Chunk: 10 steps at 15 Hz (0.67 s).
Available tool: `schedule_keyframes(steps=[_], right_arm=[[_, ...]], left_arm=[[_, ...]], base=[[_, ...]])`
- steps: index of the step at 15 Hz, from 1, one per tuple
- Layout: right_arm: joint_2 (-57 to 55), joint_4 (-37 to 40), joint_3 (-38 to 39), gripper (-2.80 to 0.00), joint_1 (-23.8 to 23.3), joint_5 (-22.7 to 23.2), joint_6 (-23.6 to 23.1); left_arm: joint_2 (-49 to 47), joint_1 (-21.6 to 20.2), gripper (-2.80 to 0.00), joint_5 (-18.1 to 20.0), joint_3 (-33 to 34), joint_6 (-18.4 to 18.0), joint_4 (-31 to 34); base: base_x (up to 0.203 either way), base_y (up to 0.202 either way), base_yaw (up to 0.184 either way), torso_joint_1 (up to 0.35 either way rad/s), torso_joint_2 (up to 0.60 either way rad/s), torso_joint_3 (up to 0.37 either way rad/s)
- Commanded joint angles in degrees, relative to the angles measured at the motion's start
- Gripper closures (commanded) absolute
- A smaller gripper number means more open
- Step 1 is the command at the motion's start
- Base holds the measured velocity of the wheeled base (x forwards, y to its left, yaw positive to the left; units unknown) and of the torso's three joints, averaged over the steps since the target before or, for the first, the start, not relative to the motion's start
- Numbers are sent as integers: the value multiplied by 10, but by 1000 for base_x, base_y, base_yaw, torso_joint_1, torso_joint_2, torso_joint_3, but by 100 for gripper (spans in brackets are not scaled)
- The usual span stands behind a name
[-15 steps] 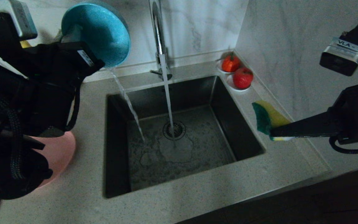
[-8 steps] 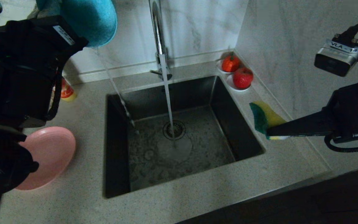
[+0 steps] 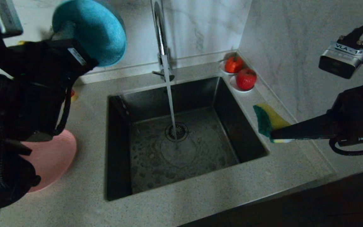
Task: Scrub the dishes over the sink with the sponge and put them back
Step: Place the bowl on the table
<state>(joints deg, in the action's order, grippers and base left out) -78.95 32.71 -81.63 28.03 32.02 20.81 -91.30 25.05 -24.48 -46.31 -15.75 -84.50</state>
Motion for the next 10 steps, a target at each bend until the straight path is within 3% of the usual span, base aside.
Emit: schedule_keyframes(steps=[1, 3, 6, 10], right_arm=[[12, 2, 5, 0, 1, 2, 2], [26, 3, 17, 0, 3, 3, 2], [45, 6, 28, 0, 7, 2, 2], [63, 2, 66, 0, -1, 1, 2]], left_arm=[[-11, 0, 0, -17, 30, 22, 77], [-13, 0, 0, -33, 40, 65, 197], [-11, -6, 0, -39, 28, 152, 430], [-1, -52, 0, -7, -66, 311, 753]], base=[[0, 0, 0, 0, 0, 0], [0, 0, 0, 0, 0, 0], [0, 0, 0, 0, 0, 0], [0, 0, 0, 0, 0, 0]])
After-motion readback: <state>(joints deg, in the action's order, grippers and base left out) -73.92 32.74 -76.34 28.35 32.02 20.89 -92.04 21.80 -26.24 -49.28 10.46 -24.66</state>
